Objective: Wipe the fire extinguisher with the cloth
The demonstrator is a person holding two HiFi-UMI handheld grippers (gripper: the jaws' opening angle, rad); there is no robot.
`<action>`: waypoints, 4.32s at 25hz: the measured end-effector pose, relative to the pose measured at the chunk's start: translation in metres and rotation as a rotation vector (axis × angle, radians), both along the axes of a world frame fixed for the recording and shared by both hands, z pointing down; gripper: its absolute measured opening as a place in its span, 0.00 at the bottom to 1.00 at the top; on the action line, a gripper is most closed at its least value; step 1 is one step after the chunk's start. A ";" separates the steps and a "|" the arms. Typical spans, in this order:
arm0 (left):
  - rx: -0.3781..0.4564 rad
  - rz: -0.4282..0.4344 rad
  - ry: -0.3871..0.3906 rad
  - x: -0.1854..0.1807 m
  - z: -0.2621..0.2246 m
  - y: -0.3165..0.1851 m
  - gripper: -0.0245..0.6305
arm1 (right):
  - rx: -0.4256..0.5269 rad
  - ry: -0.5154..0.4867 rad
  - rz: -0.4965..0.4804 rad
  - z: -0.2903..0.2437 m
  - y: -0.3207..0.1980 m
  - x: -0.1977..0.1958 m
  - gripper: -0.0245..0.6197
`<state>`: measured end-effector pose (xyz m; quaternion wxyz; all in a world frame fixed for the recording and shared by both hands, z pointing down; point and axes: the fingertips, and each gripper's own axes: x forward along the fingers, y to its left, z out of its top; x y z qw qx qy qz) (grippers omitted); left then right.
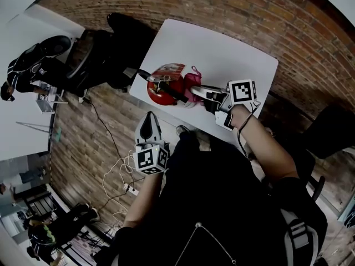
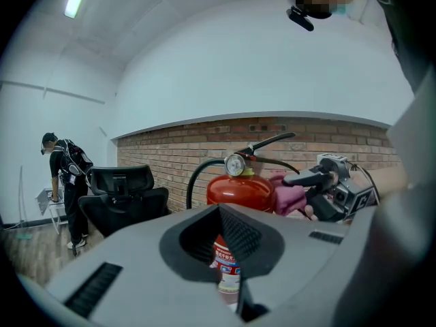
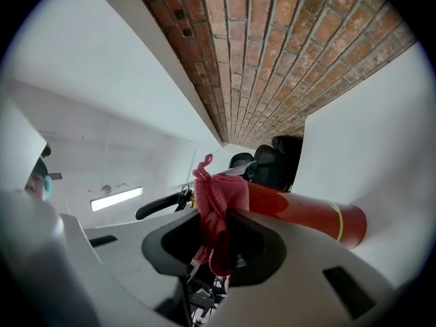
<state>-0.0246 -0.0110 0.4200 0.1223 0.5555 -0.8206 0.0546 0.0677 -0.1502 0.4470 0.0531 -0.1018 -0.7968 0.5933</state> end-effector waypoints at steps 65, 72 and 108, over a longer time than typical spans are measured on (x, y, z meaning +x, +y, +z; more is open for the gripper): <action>-0.138 0.374 0.081 -0.066 0.064 -0.014 0.08 | -0.202 0.465 0.537 0.347 0.052 -0.001 0.20; -0.123 0.390 0.083 -0.059 0.060 -0.013 0.08 | -0.223 0.396 0.560 0.312 0.053 -0.001 0.20; -0.029 0.418 0.097 -0.044 0.029 -0.036 0.08 | -0.210 0.265 0.598 0.191 0.053 0.003 0.20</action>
